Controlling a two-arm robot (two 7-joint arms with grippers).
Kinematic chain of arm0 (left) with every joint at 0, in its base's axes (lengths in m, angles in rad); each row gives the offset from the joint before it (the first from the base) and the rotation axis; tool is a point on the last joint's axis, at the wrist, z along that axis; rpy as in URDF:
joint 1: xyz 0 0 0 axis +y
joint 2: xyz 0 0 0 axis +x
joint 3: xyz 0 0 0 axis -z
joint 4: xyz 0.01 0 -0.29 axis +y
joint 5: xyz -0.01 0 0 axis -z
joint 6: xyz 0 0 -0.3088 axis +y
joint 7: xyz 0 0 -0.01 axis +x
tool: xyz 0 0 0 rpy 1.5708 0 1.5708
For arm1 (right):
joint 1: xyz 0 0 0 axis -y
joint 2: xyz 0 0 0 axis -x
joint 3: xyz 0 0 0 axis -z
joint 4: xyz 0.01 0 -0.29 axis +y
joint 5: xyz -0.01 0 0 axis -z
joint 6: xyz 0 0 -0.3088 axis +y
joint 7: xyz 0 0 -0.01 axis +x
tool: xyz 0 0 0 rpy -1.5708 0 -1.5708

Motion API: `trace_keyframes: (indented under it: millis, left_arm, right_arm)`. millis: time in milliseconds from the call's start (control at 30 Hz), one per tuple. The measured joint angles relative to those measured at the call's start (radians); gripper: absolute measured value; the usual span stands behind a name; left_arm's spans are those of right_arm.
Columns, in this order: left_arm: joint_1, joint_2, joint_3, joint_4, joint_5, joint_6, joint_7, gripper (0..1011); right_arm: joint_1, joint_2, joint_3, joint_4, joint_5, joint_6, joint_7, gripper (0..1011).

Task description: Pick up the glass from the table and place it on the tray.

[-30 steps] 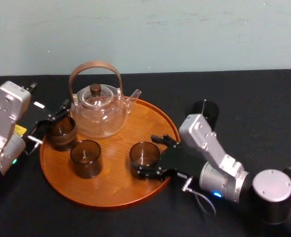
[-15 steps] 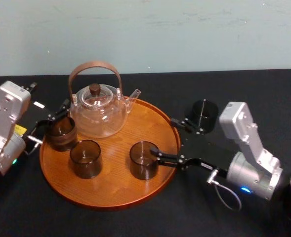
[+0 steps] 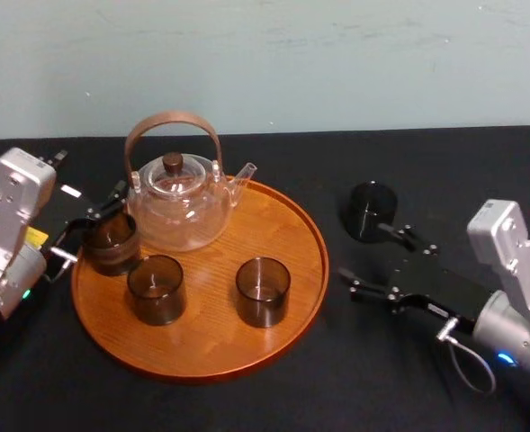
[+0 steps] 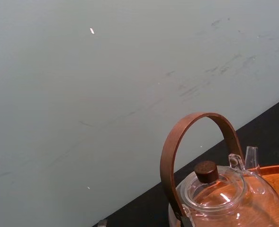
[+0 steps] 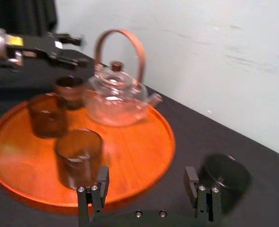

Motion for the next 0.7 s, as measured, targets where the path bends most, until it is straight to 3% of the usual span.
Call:
trace_keyframes:
  millis: [400,700]
  left_arm:
    - [0.0,0.0,0.0,0.0,0.0,0.0,0.0,1001]
    - [0.0,0.0,0.0,0.0,0.0,0.0,0.0,1001]
  right_arm:
    - [0.014,-0.017,0.083,0.09,-0.004,0.011,-0.046,1002]
    - [0.096,-0.055,0.085,0.178,0.004,0.067,-0.045,1002]
